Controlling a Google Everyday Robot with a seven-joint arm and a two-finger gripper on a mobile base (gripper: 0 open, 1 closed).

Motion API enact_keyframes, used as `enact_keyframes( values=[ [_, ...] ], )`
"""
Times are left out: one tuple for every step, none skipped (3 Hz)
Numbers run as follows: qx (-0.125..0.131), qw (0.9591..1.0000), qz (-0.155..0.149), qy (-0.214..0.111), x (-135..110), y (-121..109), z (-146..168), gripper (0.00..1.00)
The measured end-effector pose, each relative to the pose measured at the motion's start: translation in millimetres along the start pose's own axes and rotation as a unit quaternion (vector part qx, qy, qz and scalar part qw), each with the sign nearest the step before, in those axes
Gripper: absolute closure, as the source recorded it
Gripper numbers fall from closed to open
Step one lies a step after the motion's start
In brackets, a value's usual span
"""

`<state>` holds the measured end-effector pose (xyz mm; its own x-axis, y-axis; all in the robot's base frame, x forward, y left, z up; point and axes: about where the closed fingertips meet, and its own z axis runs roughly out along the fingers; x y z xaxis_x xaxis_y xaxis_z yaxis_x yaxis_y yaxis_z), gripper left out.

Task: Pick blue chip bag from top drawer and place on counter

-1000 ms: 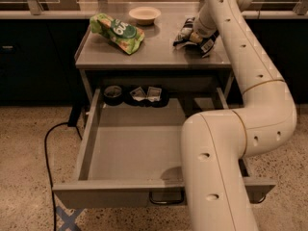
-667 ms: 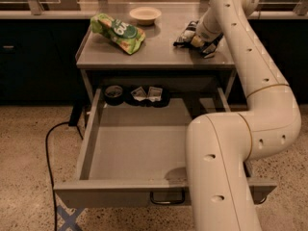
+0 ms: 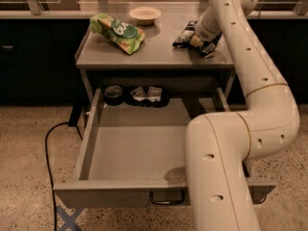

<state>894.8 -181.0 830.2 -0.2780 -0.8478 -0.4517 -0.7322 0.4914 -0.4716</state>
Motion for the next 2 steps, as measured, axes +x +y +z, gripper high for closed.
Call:
enact_keyframes(
  values=[
    [0.0,1.0,0.0,0.0,0.0,0.0,0.0,0.35],
    [0.0,1.0,0.0,0.0,0.0,0.0,0.0,0.12]
  ],
)
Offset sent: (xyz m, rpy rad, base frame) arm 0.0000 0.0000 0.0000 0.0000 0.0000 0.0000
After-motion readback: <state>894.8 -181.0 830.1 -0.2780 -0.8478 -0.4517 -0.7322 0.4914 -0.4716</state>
